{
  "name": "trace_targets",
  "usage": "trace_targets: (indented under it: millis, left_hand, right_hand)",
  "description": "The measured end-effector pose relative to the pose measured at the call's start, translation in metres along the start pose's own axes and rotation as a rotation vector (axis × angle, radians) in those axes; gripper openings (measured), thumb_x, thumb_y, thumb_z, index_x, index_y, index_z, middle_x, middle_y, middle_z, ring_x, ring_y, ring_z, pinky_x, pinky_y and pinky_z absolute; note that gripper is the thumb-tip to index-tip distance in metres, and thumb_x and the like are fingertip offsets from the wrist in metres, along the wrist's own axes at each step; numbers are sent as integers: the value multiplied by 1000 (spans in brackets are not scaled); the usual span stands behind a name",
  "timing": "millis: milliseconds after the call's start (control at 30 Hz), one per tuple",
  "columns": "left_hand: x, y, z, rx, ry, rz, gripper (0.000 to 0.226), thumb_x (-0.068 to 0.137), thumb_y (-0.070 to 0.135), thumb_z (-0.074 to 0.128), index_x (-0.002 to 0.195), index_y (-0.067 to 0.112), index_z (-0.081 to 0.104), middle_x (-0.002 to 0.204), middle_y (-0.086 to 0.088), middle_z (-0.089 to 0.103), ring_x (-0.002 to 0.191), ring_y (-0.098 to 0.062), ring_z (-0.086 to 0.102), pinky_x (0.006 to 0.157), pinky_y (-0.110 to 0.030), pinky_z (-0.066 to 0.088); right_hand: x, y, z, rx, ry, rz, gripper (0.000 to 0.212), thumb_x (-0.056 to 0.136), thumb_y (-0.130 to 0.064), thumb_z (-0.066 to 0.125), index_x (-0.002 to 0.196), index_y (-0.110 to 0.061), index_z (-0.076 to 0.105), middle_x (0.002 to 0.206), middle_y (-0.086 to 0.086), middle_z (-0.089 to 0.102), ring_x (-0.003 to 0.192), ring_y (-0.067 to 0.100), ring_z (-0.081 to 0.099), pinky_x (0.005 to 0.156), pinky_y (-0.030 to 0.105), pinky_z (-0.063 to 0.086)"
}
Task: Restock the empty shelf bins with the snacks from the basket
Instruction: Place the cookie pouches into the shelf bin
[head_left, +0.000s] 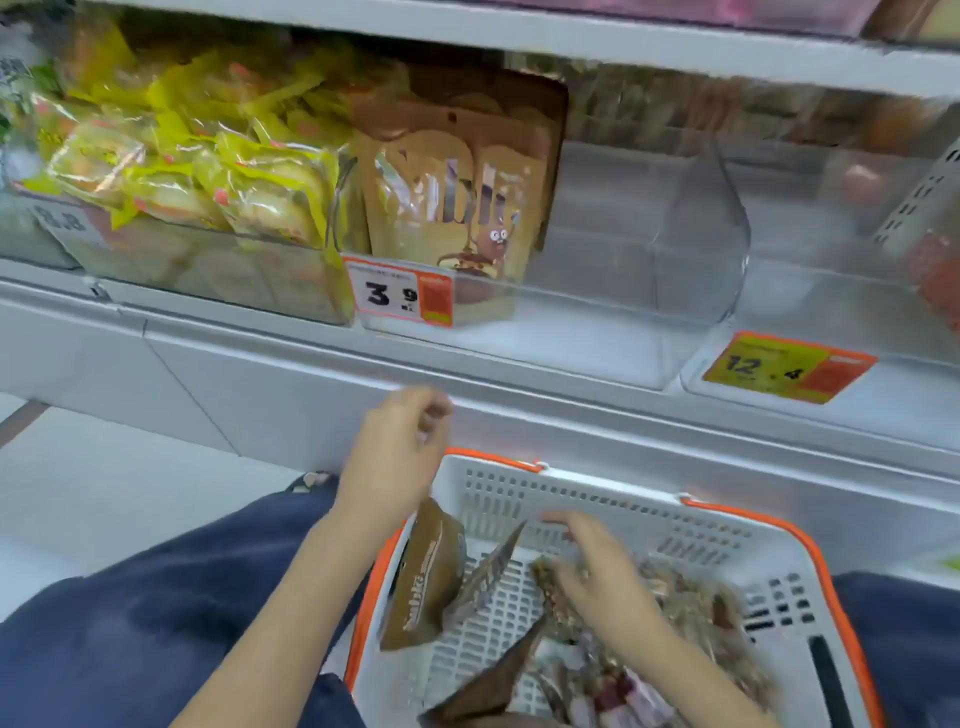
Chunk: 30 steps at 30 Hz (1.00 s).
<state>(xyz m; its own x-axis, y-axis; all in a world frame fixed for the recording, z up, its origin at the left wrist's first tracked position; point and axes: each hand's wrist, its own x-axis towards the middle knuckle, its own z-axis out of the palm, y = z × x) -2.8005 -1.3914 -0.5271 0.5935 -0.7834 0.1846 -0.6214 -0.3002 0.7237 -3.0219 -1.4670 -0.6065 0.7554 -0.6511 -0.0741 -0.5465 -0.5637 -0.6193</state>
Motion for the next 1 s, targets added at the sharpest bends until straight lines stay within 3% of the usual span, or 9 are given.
trace_targets:
  millis: [167,267,400,567,667,733,800,900,1000]
  left_hand:
    - [-80,-56,57,222,-551,-221,18,86,9,57,103,11,64,101,-10,68,94,-26,62,78,-32,48]
    - [-87,-59,78,318,-712,-205,27,91,27,59,107,6,60,105,-13,64,98,-28,58,72,-30,41]
    - [-84,-75,112,439,-762,-182,23,92,18,55,113,9,56,106,-10,65,96,-28,62,77,-36,51]
    - [-78,-96,124,359,-754,-181,33,92,-1,42,111,14,65,100,-6,69,92,-25,64,82,-26,51]
    - [-72,-95,115,244,-803,-223,31,96,-2,40,102,6,69,96,-7,65,88,-20,58,65,-12,36]
    - [-73,-97,110,233,-850,-221,30,98,6,40,102,8,70,103,-8,67,93,-21,59,72,-19,40]
    - [-78,-97,107,224,-874,-221,30,101,21,38,100,14,67,105,-7,66,99,-23,60,80,-25,44]
    - [-81,-93,107,249,-876,-110,34,97,43,45,104,17,66,103,-1,67,97,-18,62,82,-24,46]
    - [-74,-87,102,418,-799,-105,19,97,23,48,100,16,65,99,-3,69,90,-20,63,76,-29,51]
  right_hand:
    - [-46,64,69,-88,-378,141,83,82,10,43,142,-44,21,155,-6,24,131,25,40,94,36,46]
    - [-41,66,76,-90,-385,107,64,85,-4,58,136,-33,34,145,-7,36,122,22,47,77,30,46]
    - [-25,58,76,-237,-327,-45,18,89,-33,62,98,-20,54,118,-5,53,117,22,46,89,37,42]
    - [10,64,67,-296,-188,-104,11,87,-28,65,90,-19,69,155,-1,26,143,27,16,114,53,18]
    - [42,69,55,-233,-234,-86,9,88,-26,64,81,-20,62,152,0,33,138,27,28,110,50,28]
    - [54,65,53,-142,-341,-71,16,91,-18,58,79,-22,47,110,1,61,103,24,55,90,49,48]
    - [56,61,58,-110,-347,-46,21,92,-13,53,79,-23,40,82,-3,57,81,22,57,74,46,50]
    - [53,55,61,-41,-267,-17,20,91,-7,53,79,-19,43,78,-2,58,79,21,58,73,43,49]
    - [50,46,51,71,-247,6,16,93,-8,54,84,-19,47,82,-5,60,78,14,60,75,41,52]
